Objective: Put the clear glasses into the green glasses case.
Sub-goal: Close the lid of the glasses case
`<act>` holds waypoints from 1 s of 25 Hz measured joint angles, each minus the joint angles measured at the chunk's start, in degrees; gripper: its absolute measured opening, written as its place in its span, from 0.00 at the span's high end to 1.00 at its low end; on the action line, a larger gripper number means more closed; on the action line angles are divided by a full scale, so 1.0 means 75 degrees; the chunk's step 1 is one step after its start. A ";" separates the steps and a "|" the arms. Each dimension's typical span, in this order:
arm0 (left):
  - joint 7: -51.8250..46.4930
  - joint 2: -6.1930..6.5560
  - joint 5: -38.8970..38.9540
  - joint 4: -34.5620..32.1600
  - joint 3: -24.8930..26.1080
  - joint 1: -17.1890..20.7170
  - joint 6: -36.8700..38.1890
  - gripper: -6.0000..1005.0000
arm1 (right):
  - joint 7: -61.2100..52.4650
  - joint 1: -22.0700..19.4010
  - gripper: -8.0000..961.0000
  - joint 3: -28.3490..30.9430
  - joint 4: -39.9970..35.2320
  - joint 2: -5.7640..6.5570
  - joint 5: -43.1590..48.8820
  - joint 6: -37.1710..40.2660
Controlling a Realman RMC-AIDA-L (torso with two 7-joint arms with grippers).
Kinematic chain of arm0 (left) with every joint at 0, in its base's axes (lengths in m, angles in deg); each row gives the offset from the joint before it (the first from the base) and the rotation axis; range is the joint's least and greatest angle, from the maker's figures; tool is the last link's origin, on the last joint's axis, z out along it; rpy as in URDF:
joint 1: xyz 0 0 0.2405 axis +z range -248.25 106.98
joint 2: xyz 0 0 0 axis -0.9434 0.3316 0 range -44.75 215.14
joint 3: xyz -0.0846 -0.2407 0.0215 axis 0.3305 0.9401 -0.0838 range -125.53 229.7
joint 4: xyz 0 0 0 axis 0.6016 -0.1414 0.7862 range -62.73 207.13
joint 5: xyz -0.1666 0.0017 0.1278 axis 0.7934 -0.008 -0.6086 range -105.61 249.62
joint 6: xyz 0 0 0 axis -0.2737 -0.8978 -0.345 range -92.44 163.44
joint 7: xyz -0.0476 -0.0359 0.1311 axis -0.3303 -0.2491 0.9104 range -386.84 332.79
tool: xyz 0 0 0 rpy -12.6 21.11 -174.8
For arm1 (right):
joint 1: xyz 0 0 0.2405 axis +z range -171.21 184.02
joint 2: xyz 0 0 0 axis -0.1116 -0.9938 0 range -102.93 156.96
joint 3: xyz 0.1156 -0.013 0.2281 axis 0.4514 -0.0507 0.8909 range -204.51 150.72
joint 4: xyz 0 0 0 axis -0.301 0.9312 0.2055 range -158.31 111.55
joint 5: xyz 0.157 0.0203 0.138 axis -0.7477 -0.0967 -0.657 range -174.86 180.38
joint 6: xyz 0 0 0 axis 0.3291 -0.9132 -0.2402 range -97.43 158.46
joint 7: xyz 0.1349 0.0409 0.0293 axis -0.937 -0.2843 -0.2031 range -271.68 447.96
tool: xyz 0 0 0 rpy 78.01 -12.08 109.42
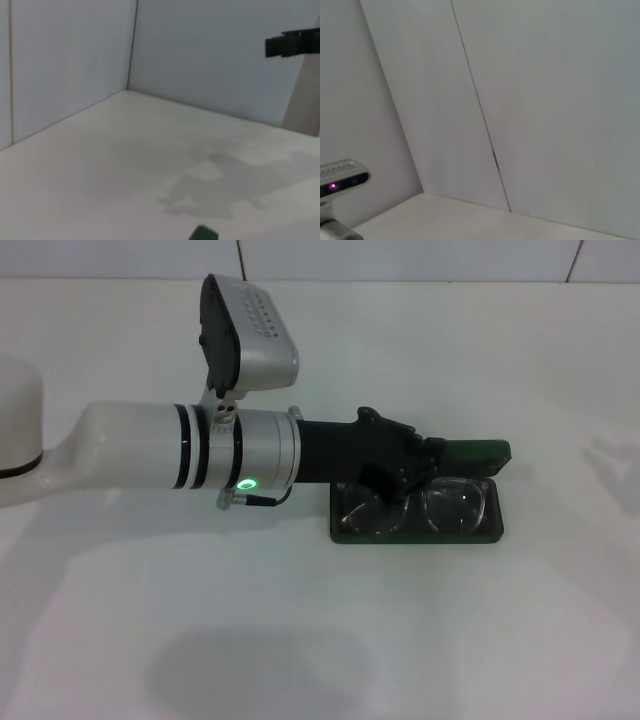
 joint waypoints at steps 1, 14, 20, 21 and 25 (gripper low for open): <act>-0.0015 0.0000 0.0003 -0.0059 -0.0002 0.0002 0.0036 0.82 | 0.0018 -0.0003 0.81 0.0004 0.0016 0.0007 0.0000 0.0000; -0.0016 -0.0006 0.0038 -0.0360 0.0053 -0.0001 -0.0129 0.82 | 0.0042 0.0002 0.81 0.0004 0.0027 0.0011 0.0000 0.0000; 0.0013 -0.0015 0.0051 -0.0319 0.0018 -0.0026 -0.0449 0.82 | 0.0059 0.0037 0.81 0.0004 0.0135 0.0003 0.0001 0.0000; 0.0016 -0.0015 0.0069 -0.0320 0.0026 -0.0022 -0.0487 0.82 | 0.0066 0.0037 0.81 0.0003 0.0156 0.0003 0.0001 -0.0001; 0.0085 -0.0012 0.0230 -0.0295 0.0002 -0.0005 -0.0620 0.82 | 0.0095 0.0036 0.81 0.0003 0.0217 0.0012 0.0001 -0.0001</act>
